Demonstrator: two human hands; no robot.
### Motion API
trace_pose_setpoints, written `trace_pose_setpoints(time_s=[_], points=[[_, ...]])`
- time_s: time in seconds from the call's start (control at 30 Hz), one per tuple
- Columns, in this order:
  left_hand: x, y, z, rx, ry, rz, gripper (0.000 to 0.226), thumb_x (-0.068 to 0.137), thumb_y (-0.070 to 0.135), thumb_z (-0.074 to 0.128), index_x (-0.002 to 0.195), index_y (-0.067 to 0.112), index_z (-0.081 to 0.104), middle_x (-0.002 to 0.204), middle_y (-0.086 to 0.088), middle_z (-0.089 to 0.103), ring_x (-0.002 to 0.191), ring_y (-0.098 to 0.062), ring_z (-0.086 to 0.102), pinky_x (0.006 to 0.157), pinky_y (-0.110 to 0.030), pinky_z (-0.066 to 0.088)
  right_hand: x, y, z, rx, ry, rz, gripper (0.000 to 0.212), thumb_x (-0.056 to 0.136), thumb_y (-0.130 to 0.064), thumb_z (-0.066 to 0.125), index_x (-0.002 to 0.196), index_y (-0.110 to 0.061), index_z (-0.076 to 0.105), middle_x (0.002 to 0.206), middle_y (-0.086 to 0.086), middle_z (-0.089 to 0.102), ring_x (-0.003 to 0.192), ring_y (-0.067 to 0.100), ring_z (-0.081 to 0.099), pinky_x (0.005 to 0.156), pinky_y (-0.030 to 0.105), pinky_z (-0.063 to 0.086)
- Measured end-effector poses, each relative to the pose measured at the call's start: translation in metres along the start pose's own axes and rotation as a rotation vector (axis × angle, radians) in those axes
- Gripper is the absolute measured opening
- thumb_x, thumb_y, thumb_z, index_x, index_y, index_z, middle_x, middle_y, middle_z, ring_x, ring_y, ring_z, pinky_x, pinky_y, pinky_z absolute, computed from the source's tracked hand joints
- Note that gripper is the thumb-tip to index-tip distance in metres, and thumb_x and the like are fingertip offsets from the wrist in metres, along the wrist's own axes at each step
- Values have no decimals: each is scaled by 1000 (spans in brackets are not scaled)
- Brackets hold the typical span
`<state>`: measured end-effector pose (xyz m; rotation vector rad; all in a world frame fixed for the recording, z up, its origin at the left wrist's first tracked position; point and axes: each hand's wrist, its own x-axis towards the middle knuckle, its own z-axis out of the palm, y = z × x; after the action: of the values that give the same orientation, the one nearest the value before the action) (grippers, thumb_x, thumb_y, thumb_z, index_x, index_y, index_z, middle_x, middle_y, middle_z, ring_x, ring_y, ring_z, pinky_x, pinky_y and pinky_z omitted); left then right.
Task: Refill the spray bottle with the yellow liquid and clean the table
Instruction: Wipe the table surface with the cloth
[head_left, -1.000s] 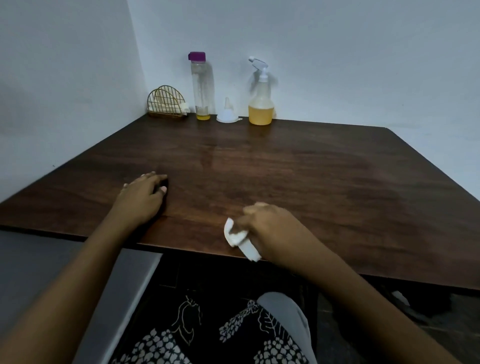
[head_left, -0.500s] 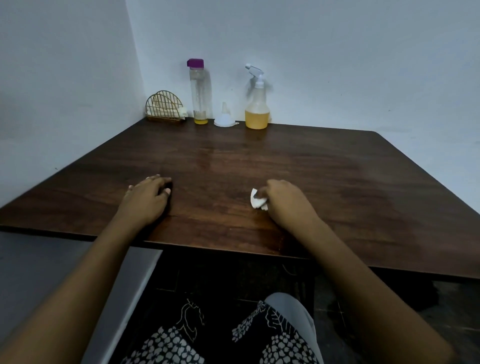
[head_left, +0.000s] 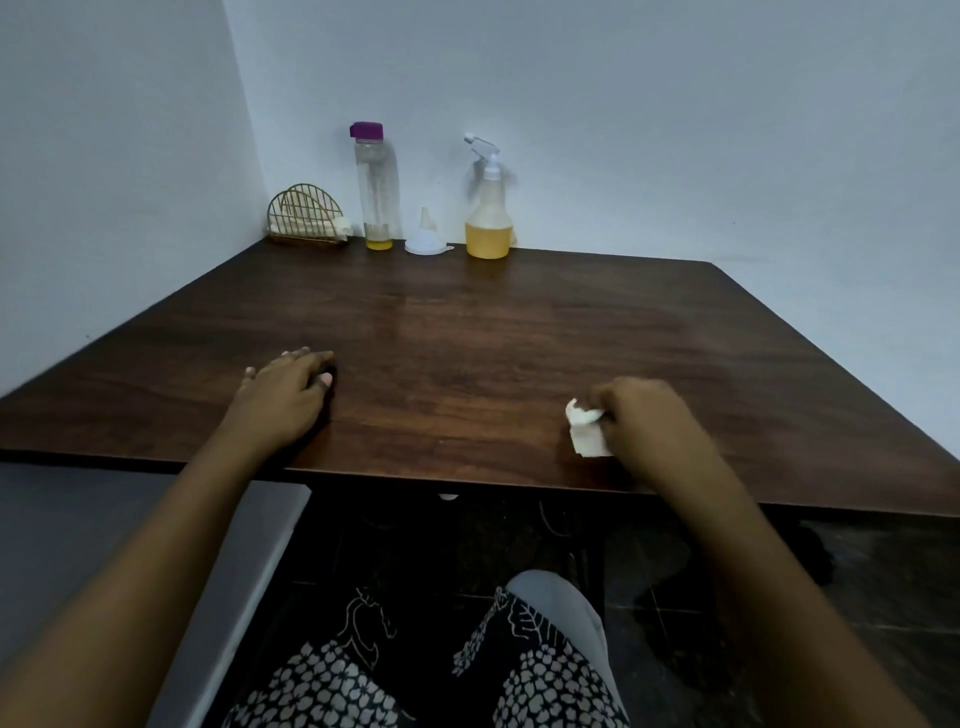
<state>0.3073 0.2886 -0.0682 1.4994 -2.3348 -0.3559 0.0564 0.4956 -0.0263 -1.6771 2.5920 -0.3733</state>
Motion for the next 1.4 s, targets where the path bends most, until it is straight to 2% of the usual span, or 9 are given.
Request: trace_pose_setpoints(time_s=[0.2,0.37,0.5,0.6,0.83,1.0,1.1,1.33,1.4], points=[[-2,1,-2,-13,5,-11,42,100,25,40,141,22,42,155,-6,28,145,-22,20,116,-49,8,-38,-53,24,-66,35,-280,29,90,-12,53,114,-22,65,87,-3,37,95,19,48,68,22,31],[-3,1,-3,-30,5,-13,41,100,25,39,140,21,43,155,-6,29,144,-22,21,116,-49,7,-53,-61,-2,287,-251,-376,34,87,-3,54,113,-18,70,108,-4,70,92,3,59,61,-4,33],[-3,0,-2,-28,1,-18,41,100,25,39,141,22,43,155,-5,29,144,-22,21,116,-49,7,-36,-13,-23,114,69,12,31,86,-4,51,107,-17,71,104,4,68,103,23,61,65,18,37],[-3,0,-2,-32,4,-22,41,100,25,39,140,23,43,155,-4,29,144,-21,21,116,-49,6,-27,-7,-7,-72,59,161,21,86,-10,50,99,-12,66,105,11,65,100,29,59,69,26,34],[-1,-1,-2,-27,1,-16,41,99,26,38,140,24,44,155,-4,29,144,-21,22,116,-50,7,-22,-108,33,-44,108,-41,28,95,-11,40,113,-6,61,119,11,51,112,29,49,85,36,44],[-1,-3,-2,-67,6,-21,41,99,25,39,140,24,44,154,-5,30,144,-21,23,116,-49,7,-32,-163,36,94,-123,-385,27,92,-12,49,114,-8,65,110,13,55,108,30,52,81,32,43],[-3,-3,-4,-199,26,-16,40,99,23,42,138,22,47,153,-5,34,143,-20,26,119,-47,5,-32,-144,17,360,-349,-520,28,86,-8,56,109,-16,71,104,6,70,97,20,64,79,27,48],[-20,64,-12,-781,-40,108,24,92,30,55,113,29,67,111,11,67,102,4,61,93,-21,49,38,-73,-3,704,-166,-218,13,82,-16,65,86,-28,64,87,-9,67,79,6,62,64,23,47],[-12,89,-13,-970,-195,106,29,84,41,60,106,26,71,103,8,72,102,-7,66,95,-34,50,60,-61,-1,805,-167,-157,11,82,-18,67,85,-27,60,82,-8,65,75,5,61,61,22,45]])
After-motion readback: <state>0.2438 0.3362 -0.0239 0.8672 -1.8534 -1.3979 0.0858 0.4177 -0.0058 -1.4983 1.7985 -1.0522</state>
